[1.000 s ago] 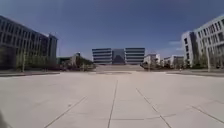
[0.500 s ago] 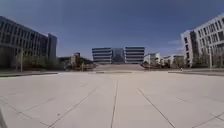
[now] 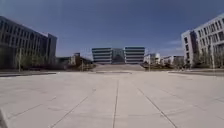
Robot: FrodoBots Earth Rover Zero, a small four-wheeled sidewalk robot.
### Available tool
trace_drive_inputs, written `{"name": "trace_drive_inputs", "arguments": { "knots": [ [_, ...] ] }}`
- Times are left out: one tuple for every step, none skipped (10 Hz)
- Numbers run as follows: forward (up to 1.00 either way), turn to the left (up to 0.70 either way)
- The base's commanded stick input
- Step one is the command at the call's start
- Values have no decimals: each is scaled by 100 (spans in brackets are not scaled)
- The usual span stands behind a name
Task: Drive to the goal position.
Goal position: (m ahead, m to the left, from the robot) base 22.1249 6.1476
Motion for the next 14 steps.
{"name": "trace_drive_inputs", "arguments": {
  "knots": [
    [70,-5],
    [70,-5],
    [70,-5],
    [70,-5],
    [70,-5],
    [70,-5],
    [70,-5],
    [70,-5],
    [70,-5],
    [70,-5],
    [70,-5],
    [70,-5],
    [70,-5],
    [70,-5]
  ]
}}
